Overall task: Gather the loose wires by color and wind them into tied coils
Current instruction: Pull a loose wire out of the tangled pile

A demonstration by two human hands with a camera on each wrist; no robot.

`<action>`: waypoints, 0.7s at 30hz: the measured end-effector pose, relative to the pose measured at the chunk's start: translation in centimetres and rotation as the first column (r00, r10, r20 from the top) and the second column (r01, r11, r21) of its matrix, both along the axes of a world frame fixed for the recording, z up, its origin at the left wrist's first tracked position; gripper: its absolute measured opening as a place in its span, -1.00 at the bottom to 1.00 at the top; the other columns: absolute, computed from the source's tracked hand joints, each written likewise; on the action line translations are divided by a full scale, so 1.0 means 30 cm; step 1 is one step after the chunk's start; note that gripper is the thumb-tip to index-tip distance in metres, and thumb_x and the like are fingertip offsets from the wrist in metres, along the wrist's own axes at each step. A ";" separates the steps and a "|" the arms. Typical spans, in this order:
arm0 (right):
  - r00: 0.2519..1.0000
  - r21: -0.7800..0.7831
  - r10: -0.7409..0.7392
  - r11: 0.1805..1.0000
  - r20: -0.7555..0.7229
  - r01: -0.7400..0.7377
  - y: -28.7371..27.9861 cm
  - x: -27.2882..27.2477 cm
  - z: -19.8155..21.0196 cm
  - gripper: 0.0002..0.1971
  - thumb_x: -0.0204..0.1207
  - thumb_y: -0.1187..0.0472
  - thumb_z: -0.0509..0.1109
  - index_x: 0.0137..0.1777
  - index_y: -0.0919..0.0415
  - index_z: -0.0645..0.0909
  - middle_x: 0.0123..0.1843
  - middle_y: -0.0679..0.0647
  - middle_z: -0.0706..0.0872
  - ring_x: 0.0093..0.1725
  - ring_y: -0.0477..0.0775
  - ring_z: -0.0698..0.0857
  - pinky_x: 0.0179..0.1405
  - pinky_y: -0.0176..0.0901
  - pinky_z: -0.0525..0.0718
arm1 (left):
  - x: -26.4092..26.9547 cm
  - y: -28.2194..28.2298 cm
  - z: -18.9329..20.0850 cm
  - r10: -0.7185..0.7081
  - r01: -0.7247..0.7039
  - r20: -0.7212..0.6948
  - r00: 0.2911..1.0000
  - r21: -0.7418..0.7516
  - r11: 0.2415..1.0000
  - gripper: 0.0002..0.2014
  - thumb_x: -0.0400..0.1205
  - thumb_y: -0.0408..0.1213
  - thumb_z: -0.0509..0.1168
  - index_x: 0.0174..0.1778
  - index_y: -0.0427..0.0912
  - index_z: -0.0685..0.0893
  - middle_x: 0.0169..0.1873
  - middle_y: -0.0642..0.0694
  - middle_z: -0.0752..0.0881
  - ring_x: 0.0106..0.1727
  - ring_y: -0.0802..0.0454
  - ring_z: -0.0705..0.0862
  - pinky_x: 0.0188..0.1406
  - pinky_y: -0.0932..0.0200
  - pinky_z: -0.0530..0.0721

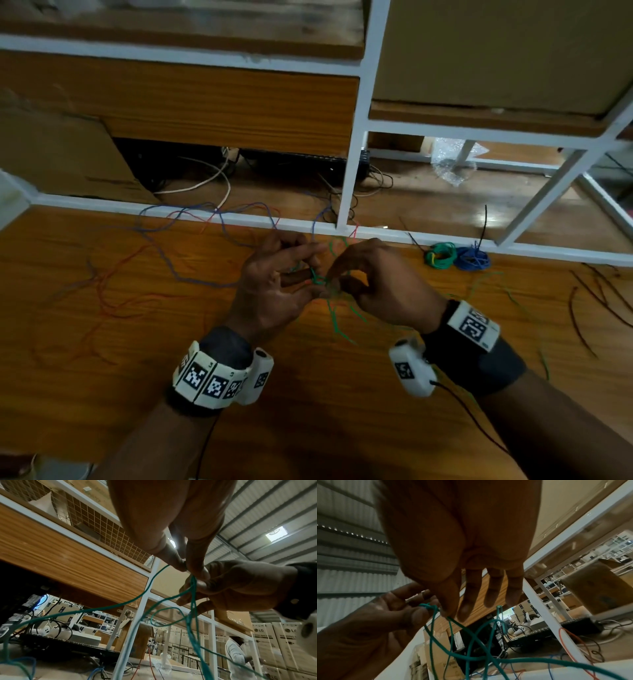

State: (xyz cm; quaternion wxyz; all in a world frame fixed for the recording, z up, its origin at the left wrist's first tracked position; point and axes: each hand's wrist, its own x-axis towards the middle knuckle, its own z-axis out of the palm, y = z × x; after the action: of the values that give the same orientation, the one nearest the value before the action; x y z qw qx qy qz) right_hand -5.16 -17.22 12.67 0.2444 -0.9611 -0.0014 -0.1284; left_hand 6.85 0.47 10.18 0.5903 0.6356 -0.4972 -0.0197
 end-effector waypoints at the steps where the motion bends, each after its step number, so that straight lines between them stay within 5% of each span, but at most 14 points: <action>1: 1.000 0.026 -0.012 1.000 -0.013 0.012 0.000 -0.004 0.003 -0.77 0.47 0.38 0.54 -0.01 0.02 0.84 -0.01 -0.09 0.84 0.02 -0.08 0.70 0.00 -0.40 0.55 | 0.006 0.002 -0.004 -0.009 0.009 0.031 0.999 0.016 1.000 -0.41 0.30 -0.47 0.68 0.27 -0.24 0.73 0.17 -0.27 0.57 0.12 -0.02 0.72 0.04 0.07 0.82; 3: 0.999 0.036 -0.020 0.999 -0.039 0.021 0.000 -0.012 0.003 -0.80 0.45 0.34 0.48 -0.06 0.02 0.78 -0.05 -0.06 0.81 0.01 -0.04 0.66 -0.05 -0.37 0.58 | 0.011 0.011 -0.009 -0.043 0.042 0.013 0.999 0.080 0.996 -0.39 0.31 -0.38 0.69 0.30 -0.24 0.73 0.25 -0.21 0.56 0.24 -0.08 0.69 0.11 0.01 0.81; 6: 0.997 -0.127 -0.033 0.992 -0.068 0.024 0.008 -0.018 -0.013 -0.84 0.44 0.13 0.35 -0.01 -0.07 0.67 -0.04 -0.05 0.74 0.12 0.09 0.63 -0.06 0.06 0.64 | 0.005 0.029 0.011 -0.068 0.116 -0.213 0.975 0.222 0.968 -0.45 0.37 -0.21 0.64 0.30 -0.18 0.75 0.32 -0.04 0.63 0.38 0.08 0.65 0.25 0.13 0.73; 8: 0.996 -0.229 -0.062 0.972 -0.067 0.045 0.003 -0.025 -0.031 -0.83 0.45 0.06 0.33 0.02 -0.10 0.64 -0.01 -0.04 0.73 0.25 0.14 0.61 -0.01 0.06 0.55 | 0.015 0.035 0.034 -0.067 0.160 -0.291 0.954 0.312 0.937 -0.62 0.50 -0.18 0.53 0.25 -0.10 0.78 0.24 0.05 0.73 0.27 0.24 0.70 0.19 0.30 0.71; 11: 0.998 -0.303 -0.067 0.951 -0.012 0.060 0.004 -0.039 -0.033 -0.82 0.46 0.04 0.35 0.03 -0.06 0.66 -0.02 -0.02 0.75 0.32 0.20 0.60 -0.01 0.04 0.47 | 0.037 0.036 0.052 -0.056 0.148 -0.216 0.975 0.438 0.887 -0.83 0.59 -0.31 0.50 0.09 -0.09 0.85 0.01 0.16 0.81 0.08 0.33 0.74 -0.04 0.47 0.65; 15: 0.997 -0.315 -0.070 0.947 -0.013 0.062 0.022 -0.042 -0.034 -0.80 0.41 0.06 0.37 0.03 -0.05 0.68 -0.06 -0.01 0.74 0.26 0.22 0.61 -0.03 0.02 0.43 | 0.034 0.028 0.053 -0.104 0.179 -0.162 0.981 0.565 0.805 -0.92 0.53 -0.27 0.56 -0.12 -0.08 0.81 -0.18 0.10 0.80 -0.06 0.23 0.76 0.01 0.15 0.75; 18: 0.994 -0.260 -0.106 0.961 -0.017 0.098 0.015 -0.039 -0.044 -0.74 0.36 0.13 0.31 0.05 -0.04 0.65 -0.08 0.01 0.69 0.17 0.21 0.57 -0.03 0.08 0.49 | 0.021 0.032 0.064 -0.204 0.216 -0.079 0.976 0.493 0.843 -0.92 0.56 -0.27 0.46 -0.15 -0.13 0.69 -0.18 0.05 0.69 -0.08 0.10 0.68 -0.02 0.08 0.66; 21: 0.992 -0.194 -0.111 0.974 0.056 0.120 0.024 -0.029 -0.047 -0.72 0.42 0.17 0.23 0.08 -0.01 0.65 -0.08 -0.05 0.69 0.07 0.17 0.52 -0.09 0.03 0.41 | 0.017 0.059 0.075 -0.243 0.293 -0.195 0.950 0.295 0.910 -0.84 0.49 -0.30 0.40 -0.12 -0.31 0.63 -0.11 -0.11 0.62 -0.03 -0.07 0.63 -0.08 0.15 0.60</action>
State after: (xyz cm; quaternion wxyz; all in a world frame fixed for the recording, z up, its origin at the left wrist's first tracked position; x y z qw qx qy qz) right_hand -6.03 -16.51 11.26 0.1401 -0.9759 0.0362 -0.1633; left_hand 7.37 2.23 12.44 0.5075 0.6448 -0.5231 -0.2300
